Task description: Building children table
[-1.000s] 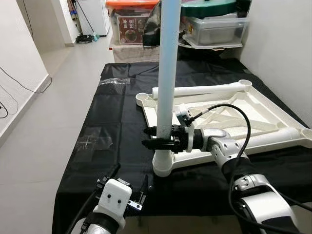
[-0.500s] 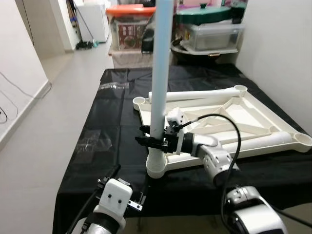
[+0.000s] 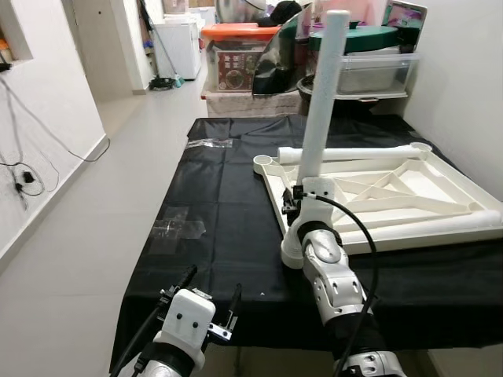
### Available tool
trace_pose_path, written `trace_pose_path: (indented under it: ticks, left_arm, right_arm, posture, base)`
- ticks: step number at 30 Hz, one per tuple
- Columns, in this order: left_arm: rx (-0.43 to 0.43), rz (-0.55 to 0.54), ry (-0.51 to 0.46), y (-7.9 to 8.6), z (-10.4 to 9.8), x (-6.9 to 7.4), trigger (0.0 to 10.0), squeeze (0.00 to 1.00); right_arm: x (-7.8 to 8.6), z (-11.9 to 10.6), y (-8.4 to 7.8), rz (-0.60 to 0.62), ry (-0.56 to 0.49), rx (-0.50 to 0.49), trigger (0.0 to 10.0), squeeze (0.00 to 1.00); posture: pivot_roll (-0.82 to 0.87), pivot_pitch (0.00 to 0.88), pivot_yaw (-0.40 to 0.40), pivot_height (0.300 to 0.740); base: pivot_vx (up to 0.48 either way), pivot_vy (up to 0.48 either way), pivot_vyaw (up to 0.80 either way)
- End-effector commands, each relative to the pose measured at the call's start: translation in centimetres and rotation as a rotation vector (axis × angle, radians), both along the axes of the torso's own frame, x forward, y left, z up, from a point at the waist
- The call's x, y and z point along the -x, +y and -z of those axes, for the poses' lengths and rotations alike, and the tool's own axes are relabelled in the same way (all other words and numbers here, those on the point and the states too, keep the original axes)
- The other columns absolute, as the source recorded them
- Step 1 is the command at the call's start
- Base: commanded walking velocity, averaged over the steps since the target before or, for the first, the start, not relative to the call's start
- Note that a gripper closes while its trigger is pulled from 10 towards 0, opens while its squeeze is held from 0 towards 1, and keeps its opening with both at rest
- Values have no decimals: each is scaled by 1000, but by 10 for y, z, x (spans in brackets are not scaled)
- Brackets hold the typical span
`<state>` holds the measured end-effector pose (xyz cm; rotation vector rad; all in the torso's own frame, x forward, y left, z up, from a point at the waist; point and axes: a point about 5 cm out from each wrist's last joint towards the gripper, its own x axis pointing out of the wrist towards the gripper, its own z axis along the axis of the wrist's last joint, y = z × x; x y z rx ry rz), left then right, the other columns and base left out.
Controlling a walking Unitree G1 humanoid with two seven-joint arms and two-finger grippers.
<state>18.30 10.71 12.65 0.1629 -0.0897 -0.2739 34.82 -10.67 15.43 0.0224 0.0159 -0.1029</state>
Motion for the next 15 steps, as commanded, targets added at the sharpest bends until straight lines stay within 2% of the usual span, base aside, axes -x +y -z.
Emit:
trace_pose_path:
  ticks: [1, 2, 3, 4, 5, 8, 9, 11, 14, 15]
  left_arm:
    - [-5, 9, 12, -1, 4, -1, 10000, 0]
    - [-5, 10, 11, -1, 4, -1, 10000, 0]
    - [-5, 10, 11, -1, 4, -1, 10000, 0]
    - [-3, 9, 10, -1, 4, -2, 10000, 0]
    - [-2, 8, 9, -2, 4, -2, 10000, 0]
    - [0, 7, 9, -3, 4, -2, 10000, 0]
    - [1, 7, 9, -3, 4, -2, 10000, 0]
    - [1, 7, 9, -3, 4, -2, 10000, 0]
    - [5, 8, 9, -4, 4, -1, 10000, 0]
    - [7, 11, 9, -4, 4, -1, 10000, 0]
  right_arm:
    - [10, 22, 20, 77, 124, -112, 0, 0]
    - [11, 23, 27, 91, 139, -123, 0, 0]
    - [11, 23, 27, 91, 139, -123, 0, 0]
    - [13, 22, 34, 75, 148, -125, 3804, 0]
    - [13, 20, 40, 32, 141, -120, 10000, 0]
    - [15, 20, 44, -4, 131, -144, 10000, 0]
    - [15, 18, 46, -47, 109, -152, 10000, 1000]
    - [15, 18, 46, -47, 109, -152, 10000, 1000]
    - [12, 14, 45, -128, 47, -168, 10000, 1000]
    - [9, 12, 41, -172, 9, -147, 10000, 0]
  posture:
    - [22, 8, 27, 740]
    - [22, 8, 27, 740]
    - [22, 8, 27, 740]
    - [21, 9, 20, 740]
    - [21, 9, 20, 740]
    - [21, 9, 20, 740]
    - [17, 10, 19, 740]
    - [17, 10, 19, 740]
    - [11, 9, 22, 740]
    - [7, 8, 20, 740]
  base:
    - [0, 0, 0]
    - [0, 0, 0]
    - [0, 0, 0]
    - [0, 0, 0]
    - [0, 0, 0]
    - [0, 0, 0]
    - [0, 0, 0]
    - [0, 0, 0]
    - [0, 0, 0]
    - [0, 0, 0]
